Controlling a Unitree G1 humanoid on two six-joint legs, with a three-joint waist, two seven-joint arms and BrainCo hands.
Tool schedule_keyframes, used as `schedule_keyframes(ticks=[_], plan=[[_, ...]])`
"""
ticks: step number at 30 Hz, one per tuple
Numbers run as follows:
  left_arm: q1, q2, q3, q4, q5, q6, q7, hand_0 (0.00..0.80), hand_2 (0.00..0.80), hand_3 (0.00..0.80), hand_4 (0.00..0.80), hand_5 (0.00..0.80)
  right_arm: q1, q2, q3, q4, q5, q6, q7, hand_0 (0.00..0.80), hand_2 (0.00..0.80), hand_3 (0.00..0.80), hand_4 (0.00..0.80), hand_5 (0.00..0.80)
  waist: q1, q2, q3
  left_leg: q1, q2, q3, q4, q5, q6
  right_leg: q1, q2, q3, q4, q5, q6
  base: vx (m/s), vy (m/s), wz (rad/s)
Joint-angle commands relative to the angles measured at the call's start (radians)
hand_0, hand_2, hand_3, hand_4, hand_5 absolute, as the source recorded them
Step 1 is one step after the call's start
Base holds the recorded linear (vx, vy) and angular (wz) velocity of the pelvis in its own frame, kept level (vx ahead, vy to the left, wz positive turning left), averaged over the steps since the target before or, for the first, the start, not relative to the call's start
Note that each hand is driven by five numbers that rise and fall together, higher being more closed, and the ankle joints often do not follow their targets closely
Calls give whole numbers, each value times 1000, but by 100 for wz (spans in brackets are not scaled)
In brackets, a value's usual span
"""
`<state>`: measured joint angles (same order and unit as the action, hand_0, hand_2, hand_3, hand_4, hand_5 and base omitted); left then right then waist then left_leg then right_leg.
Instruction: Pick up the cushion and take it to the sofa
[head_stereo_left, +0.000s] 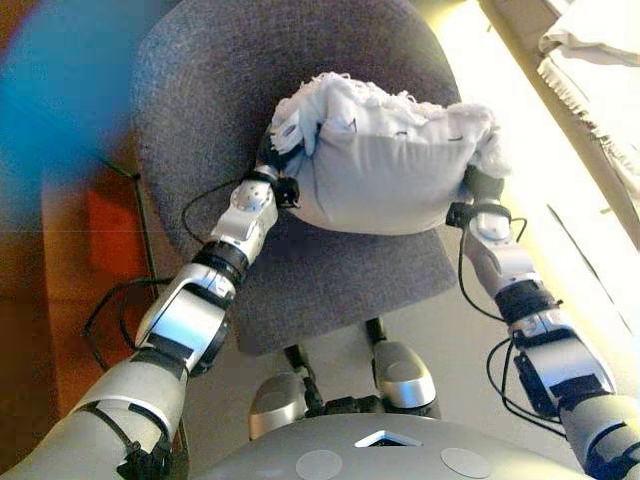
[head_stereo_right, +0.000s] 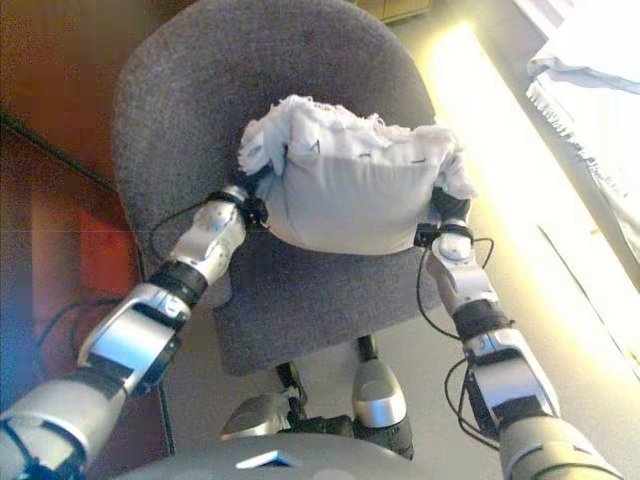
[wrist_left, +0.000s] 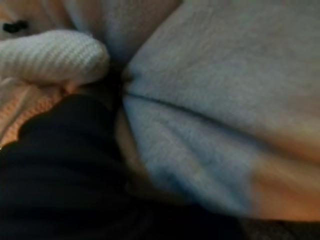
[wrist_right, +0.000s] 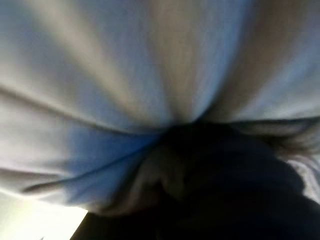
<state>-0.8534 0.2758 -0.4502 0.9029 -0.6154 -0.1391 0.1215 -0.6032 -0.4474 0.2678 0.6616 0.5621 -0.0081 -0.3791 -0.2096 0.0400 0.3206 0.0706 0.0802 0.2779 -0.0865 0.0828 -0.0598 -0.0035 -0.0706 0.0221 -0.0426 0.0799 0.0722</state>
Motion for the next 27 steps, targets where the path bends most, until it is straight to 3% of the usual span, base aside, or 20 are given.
schedule_keyframes(ticks=[1,8,20,27], plan=[[-213,-75,-33,67,-23,-36,-67,800,800,800,800,800,-255,18,61,60,49,-4,95,800,800,800,800,800,14,-59,-21,-40,17,-15,152,-163,-18,-43,-44,-1,53,-59,43,-60,-31,-1],[-276,-73,-40,114,-52,-37,-66,800,800,800,800,800,-388,3,91,184,78,24,131,800,800,800,800,800,34,-66,5,-73,19,-32,149,-155,-28,-69,-41,-7,51,-58,38,-65,-15,0],[-258,-56,-20,94,-98,-43,-43,800,800,800,800,800,-417,17,114,169,38,28,168,800,800,800,800,800,67,-71,17,-94,14,-67,140,-146,-36,-84,-48,-41,55,-64,37,1,-1,5],[-272,-68,-10,113,-141,38,-5,800,800,800,800,800,-451,33,131,250,31,102,250,800,800,800,800,800,94,-78,19,-96,9,-89,129,-143,-37,-81,-51,-61,50,-62,41,14,-12,7]])
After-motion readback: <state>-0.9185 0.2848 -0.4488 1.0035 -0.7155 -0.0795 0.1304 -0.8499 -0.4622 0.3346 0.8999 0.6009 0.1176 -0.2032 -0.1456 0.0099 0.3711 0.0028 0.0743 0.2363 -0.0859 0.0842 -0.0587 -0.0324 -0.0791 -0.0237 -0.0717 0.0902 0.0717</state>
